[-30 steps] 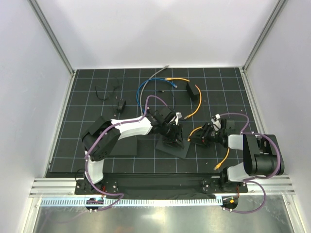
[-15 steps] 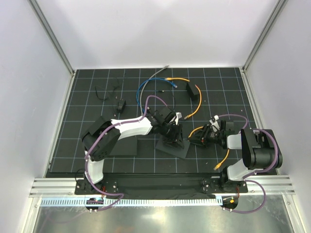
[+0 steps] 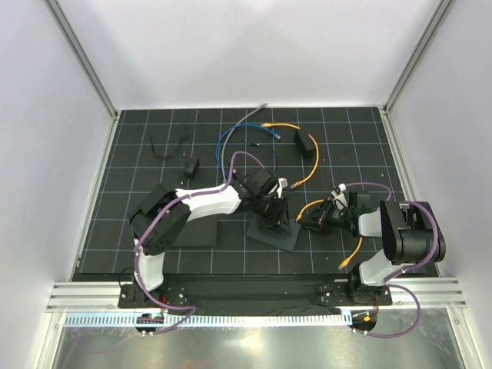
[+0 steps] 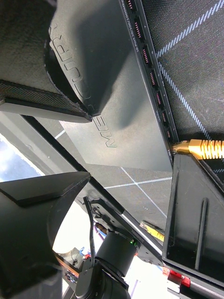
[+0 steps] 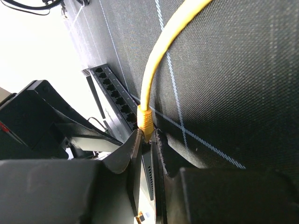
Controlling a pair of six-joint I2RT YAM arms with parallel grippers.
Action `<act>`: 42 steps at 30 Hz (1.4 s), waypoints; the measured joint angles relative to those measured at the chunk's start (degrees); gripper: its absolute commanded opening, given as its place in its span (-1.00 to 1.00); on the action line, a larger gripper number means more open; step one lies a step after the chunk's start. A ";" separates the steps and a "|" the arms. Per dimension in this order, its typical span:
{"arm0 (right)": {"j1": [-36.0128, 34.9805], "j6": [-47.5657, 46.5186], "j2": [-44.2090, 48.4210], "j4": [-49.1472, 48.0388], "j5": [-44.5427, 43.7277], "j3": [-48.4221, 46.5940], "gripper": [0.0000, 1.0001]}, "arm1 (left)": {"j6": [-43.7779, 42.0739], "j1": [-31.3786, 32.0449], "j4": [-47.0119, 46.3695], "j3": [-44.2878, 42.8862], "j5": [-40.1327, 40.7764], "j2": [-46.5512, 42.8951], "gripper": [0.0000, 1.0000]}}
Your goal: Pull the plug from the switch port
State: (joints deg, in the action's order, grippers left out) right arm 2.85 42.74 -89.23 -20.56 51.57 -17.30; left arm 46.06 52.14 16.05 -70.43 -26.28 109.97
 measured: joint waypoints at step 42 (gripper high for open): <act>-2.05 -2.43 10.99 24.39 -16.06 -11.89 0.00 | -0.04 1.05 -1.14 0.61 -0.55 -0.09 0.04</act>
State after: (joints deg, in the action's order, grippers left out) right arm 0.80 40.32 -78.24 3.84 35.51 -29.19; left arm 46.02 53.19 14.92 -69.82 -26.83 109.89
